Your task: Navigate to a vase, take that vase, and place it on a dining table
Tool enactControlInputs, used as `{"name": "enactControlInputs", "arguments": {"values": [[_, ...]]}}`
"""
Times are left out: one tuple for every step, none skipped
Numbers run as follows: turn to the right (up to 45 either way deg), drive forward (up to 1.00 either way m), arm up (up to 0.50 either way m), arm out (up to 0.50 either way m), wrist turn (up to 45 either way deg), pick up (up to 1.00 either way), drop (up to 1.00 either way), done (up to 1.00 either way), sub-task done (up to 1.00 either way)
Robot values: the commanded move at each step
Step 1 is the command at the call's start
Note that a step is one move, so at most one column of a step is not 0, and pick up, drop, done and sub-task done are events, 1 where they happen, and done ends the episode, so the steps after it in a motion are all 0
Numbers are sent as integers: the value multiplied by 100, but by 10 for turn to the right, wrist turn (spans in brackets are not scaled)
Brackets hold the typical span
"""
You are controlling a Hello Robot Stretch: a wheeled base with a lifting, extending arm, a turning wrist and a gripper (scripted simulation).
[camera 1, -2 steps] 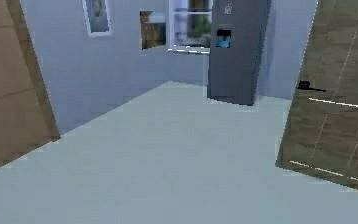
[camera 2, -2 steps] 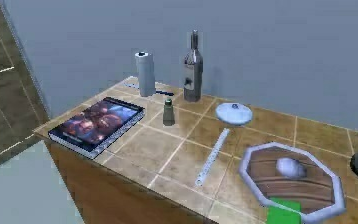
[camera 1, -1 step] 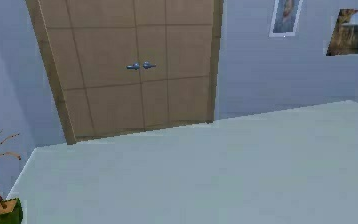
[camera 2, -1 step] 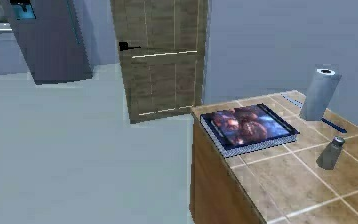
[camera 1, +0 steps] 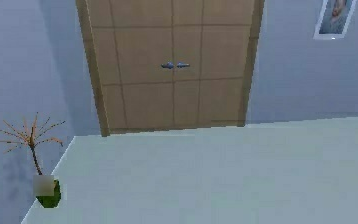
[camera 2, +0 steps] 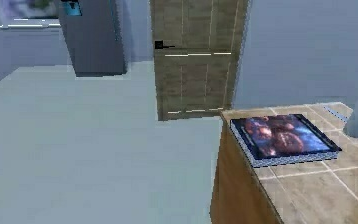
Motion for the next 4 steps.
{"name": "enactControlInputs", "arguments": {"values": [[0,15,0,0,0,0,0,0,0],[-450,0,0,0,0,0,0,0,0],[-330,0,0,0,0,0,0,0,0],[0,5,0,0,0,0,0,0,0]]}}
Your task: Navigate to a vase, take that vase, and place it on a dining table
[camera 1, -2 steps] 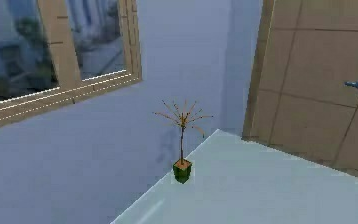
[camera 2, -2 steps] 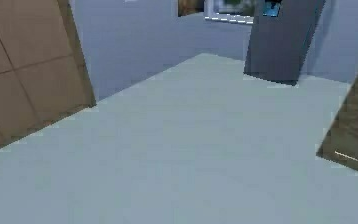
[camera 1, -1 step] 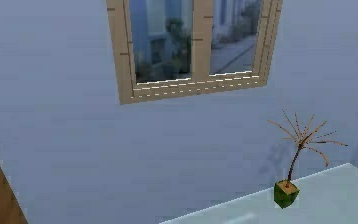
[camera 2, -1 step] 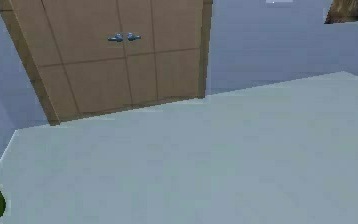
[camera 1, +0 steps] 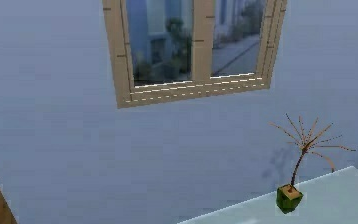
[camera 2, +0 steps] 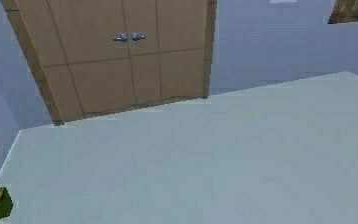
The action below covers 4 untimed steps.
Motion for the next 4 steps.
{"name": "enactControlInputs", "arguments": {"values": [[-120,0,0,0,0,0,0,0,0],[0,5,0,0,0,0,0,0,0],[450,0,0,0,0,0,0,0,0],[450,0,0,0,0,0,0,0,0]]}}
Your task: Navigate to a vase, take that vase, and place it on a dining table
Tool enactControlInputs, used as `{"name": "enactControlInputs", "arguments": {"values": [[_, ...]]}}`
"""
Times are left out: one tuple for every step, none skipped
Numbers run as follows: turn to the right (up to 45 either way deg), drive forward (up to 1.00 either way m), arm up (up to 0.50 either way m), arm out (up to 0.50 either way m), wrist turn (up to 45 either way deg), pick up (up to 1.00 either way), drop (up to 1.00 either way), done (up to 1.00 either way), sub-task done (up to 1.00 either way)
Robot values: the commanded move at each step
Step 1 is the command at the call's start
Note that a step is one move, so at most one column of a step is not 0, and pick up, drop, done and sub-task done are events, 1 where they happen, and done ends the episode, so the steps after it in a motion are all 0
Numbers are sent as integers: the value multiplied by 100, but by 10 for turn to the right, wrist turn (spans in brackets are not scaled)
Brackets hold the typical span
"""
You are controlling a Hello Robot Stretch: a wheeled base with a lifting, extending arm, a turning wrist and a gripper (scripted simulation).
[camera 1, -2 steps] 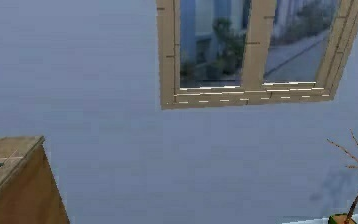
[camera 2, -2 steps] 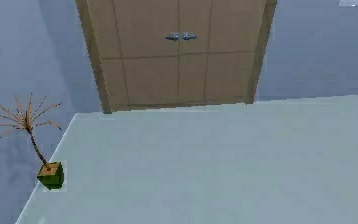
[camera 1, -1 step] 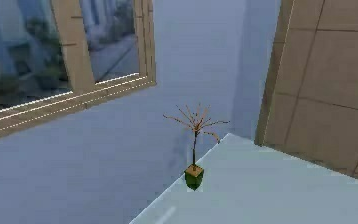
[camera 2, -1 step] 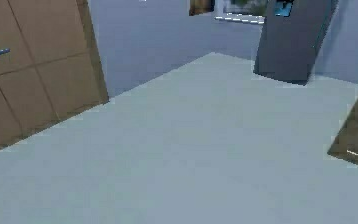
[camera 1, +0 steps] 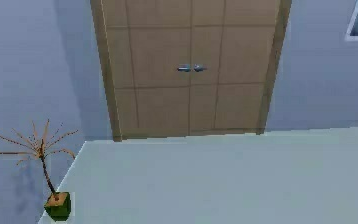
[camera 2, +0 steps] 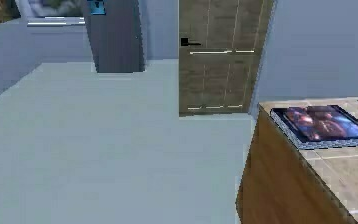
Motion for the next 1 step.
{"name": "enactControlInputs", "arguments": {"values": [[450,0,0,0,0,0,0,0,0]]}}
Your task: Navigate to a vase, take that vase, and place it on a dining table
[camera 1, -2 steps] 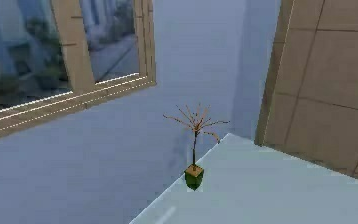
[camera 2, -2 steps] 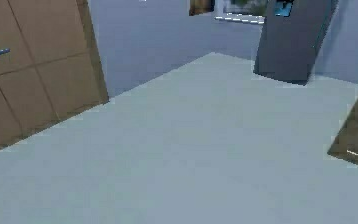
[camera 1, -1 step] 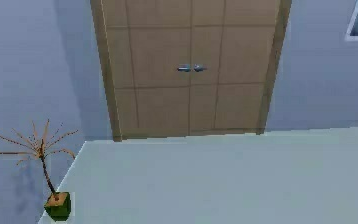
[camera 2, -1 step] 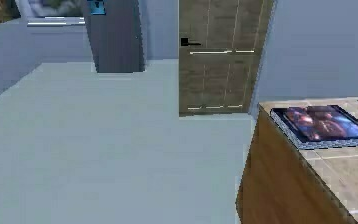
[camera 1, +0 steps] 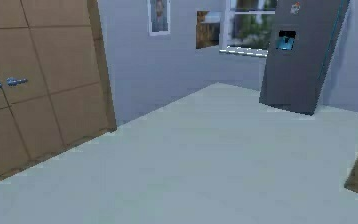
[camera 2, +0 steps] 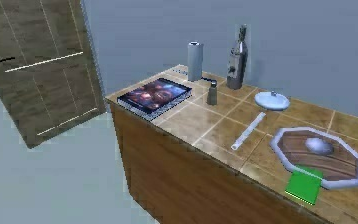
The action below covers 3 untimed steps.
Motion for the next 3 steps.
{"name": "enactControlInputs", "arguments": {"values": [[240,0,0,0,0,0,0,0,0],[450,0,0,0,0,0,0,0,0],[450,0,0,0,0,0,0,0,0]]}}
